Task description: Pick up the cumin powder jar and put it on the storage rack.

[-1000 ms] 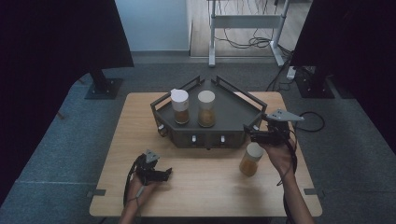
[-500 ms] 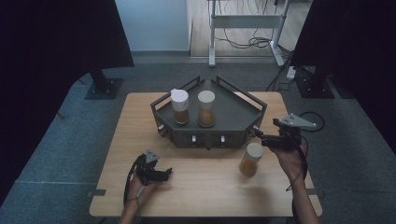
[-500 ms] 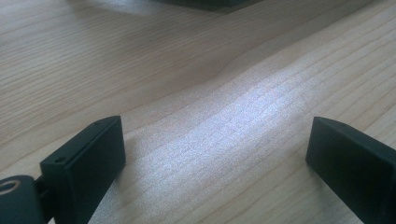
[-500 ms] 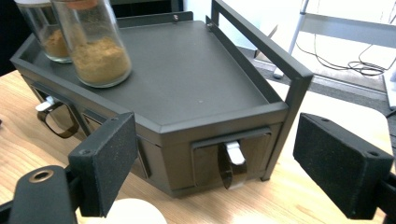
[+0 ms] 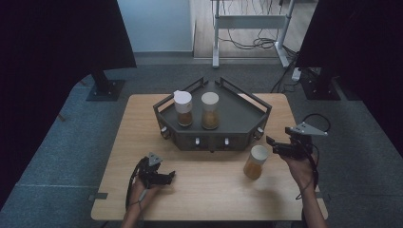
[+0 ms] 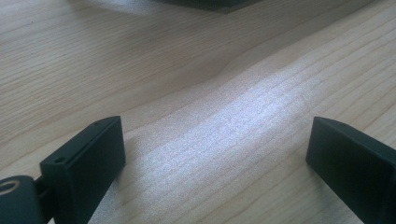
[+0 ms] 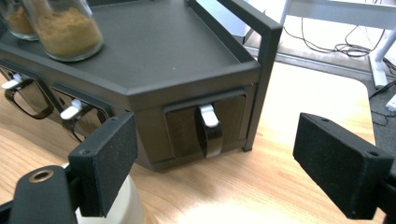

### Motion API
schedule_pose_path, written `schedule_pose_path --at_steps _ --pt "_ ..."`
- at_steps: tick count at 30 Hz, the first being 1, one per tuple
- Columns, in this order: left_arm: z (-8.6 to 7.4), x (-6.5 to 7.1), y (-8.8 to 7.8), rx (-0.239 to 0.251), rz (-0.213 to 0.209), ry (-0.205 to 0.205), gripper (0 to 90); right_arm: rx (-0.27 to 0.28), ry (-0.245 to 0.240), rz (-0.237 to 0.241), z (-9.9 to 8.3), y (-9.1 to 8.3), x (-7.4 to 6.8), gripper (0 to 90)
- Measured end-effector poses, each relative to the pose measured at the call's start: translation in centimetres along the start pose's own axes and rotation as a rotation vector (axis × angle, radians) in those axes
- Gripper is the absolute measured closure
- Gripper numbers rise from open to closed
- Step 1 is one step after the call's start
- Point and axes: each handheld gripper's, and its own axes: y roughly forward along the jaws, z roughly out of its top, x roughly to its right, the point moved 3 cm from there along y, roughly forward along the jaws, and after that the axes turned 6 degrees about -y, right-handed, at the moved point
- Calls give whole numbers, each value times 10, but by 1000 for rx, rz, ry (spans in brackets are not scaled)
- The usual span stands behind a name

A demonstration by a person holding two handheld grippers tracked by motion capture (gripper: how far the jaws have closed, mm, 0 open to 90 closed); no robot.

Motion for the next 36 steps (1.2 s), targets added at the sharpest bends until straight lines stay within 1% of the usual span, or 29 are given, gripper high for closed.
schedule_pose_path --at_steps 16,27,36 --pt "0 0 0 -2 2 -1 43 -28 17 -34 -20 -2 3 132" --pt "1 0 0 -4 -4 6 37 -52 26 -48 -34 0 2 132" --pt "1 0 0 -5 -5 7 36 -71 44 -51 -47 3 1 132"
